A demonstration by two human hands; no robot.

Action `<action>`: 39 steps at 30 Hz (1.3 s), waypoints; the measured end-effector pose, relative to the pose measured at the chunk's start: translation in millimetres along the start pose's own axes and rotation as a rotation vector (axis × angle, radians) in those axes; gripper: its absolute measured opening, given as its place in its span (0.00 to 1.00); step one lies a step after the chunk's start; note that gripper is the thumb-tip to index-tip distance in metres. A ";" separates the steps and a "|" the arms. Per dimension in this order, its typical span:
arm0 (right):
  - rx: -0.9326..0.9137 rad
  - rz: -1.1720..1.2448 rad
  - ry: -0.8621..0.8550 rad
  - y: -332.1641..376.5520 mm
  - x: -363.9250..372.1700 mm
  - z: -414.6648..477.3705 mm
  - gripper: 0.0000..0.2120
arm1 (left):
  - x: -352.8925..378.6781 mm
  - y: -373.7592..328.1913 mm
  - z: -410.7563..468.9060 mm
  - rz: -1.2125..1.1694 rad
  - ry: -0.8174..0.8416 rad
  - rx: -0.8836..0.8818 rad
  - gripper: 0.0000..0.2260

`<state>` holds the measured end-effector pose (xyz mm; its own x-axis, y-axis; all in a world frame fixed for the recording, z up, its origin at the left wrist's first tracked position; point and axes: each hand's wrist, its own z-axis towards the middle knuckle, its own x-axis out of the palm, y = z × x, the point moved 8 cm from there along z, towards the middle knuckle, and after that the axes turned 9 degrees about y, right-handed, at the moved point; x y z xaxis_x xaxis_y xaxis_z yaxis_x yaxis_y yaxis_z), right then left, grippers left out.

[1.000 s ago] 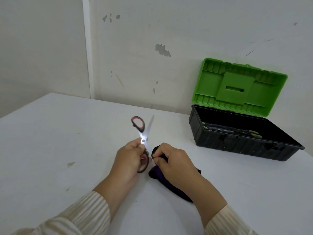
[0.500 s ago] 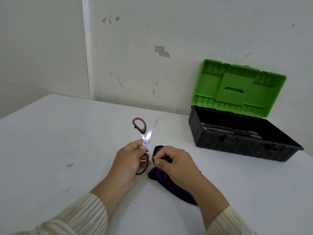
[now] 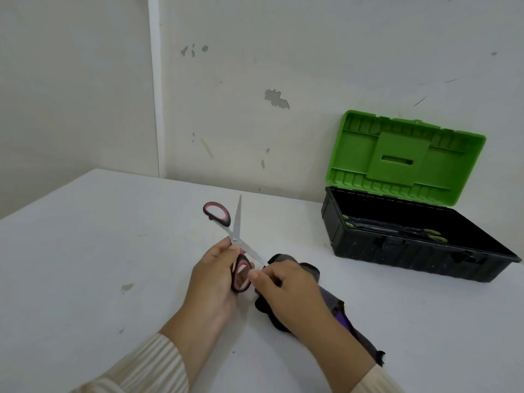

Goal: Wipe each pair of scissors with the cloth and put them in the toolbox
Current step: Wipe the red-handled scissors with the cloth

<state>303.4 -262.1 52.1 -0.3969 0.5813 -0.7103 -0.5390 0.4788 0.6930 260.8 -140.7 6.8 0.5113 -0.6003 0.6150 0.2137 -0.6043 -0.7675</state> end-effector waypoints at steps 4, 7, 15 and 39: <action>0.077 0.137 -0.114 -8.3 -17.5 -0.4 0.13 | -3.2 -7.0 4.0 0.015 -0.008 0.050 0.08; 0.093 0.249 -0.055 -9.3 -15.6 -1.8 0.15 | -6.9 -8.0 6.3 -0.012 -0.025 0.062 0.07; 0.116 0.391 0.039 -14.3 2.2 1.7 0.12 | 18.6 3.1 -1.3 -0.024 0.180 -0.006 0.05; 0.169 0.272 -0.160 -31.4 -40.2 1.0 0.06 | 32.7 30.4 -16.6 0.323 0.397 -0.176 0.08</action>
<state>337.0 -299.8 59.0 -0.3803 0.7919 -0.4778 -0.2933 0.3866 0.8744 270.2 -187.4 6.6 0.1666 -0.9015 0.3995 -0.0629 -0.4141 -0.9081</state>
